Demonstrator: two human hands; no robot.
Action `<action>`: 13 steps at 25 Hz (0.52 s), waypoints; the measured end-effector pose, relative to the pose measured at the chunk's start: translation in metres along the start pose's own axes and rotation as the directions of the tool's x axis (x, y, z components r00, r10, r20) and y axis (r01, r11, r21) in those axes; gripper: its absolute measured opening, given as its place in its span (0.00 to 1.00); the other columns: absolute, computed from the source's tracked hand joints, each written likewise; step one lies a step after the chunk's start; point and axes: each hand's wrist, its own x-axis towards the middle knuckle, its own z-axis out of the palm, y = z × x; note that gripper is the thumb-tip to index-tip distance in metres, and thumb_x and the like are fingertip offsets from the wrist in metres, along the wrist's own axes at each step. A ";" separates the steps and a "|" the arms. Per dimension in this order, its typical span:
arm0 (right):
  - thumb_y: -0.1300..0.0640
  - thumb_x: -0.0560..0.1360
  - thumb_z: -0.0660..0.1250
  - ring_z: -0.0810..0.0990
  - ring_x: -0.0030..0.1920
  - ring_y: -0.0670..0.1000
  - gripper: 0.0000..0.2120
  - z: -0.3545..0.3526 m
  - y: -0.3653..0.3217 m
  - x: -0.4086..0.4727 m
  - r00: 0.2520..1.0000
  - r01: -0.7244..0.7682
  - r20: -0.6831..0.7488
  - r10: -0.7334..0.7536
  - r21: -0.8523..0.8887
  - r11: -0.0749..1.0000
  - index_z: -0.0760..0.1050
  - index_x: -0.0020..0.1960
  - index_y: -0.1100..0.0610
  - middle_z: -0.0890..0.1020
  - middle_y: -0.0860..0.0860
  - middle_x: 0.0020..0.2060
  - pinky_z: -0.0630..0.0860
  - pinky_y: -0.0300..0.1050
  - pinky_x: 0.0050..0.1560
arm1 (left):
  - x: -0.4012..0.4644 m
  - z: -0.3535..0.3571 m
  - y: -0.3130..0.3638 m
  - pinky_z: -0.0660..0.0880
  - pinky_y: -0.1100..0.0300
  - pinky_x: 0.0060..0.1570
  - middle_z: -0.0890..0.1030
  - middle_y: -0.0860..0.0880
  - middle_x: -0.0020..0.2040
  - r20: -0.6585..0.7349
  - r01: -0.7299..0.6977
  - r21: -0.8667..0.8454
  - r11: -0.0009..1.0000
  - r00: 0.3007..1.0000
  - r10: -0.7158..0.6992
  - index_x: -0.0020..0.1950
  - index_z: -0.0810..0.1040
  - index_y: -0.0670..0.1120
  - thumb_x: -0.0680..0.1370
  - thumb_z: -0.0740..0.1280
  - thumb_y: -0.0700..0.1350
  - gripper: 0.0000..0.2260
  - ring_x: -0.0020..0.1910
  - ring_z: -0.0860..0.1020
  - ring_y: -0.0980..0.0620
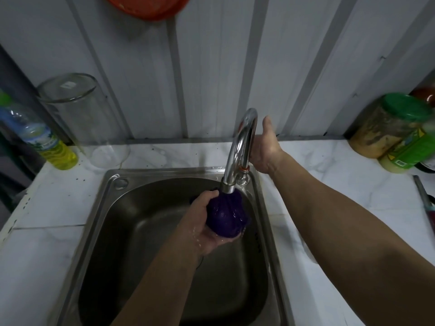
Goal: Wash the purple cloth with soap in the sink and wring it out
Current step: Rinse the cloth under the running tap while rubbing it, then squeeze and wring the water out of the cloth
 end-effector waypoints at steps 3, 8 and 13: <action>0.26 0.75 0.47 0.67 0.75 0.61 0.47 0.001 0.011 -0.013 0.990 0.078 -0.112 -0.082 -0.039 0.996 0.56 0.80 0.62 0.66 0.62 0.76 0.65 0.61 0.73 | -0.007 0.001 -0.002 0.81 0.39 0.48 0.79 0.38 0.62 0.011 -0.026 -0.033 0.999 1.000 0.026 0.65 0.77 0.46 0.76 0.69 0.46 0.17 0.59 0.78 0.34; 0.46 0.80 0.63 0.79 0.42 0.51 0.23 0.007 0.078 -0.062 0.913 0.181 -0.352 -0.208 -0.108 0.978 0.72 0.67 0.62 0.81 0.55 0.48 0.78 0.48 0.42 | -0.026 0.001 -0.008 0.80 0.41 0.52 0.80 0.37 0.61 0.025 -0.072 -0.079 0.994 0.997 0.074 0.63 0.78 0.45 0.78 0.67 0.46 0.14 0.60 0.78 0.35; 0.36 0.74 0.68 0.79 0.65 0.65 0.33 0.022 0.146 -0.112 0.946 -0.111 0.322 0.028 0.241 0.964 0.77 0.68 0.59 0.81 0.62 0.64 0.71 0.65 0.70 | -0.047 0.000 -0.016 0.80 0.41 0.51 0.81 0.36 0.59 0.068 -0.082 -0.114 0.990 0.994 0.090 0.64 0.78 0.41 0.78 0.66 0.48 0.17 0.59 0.79 0.34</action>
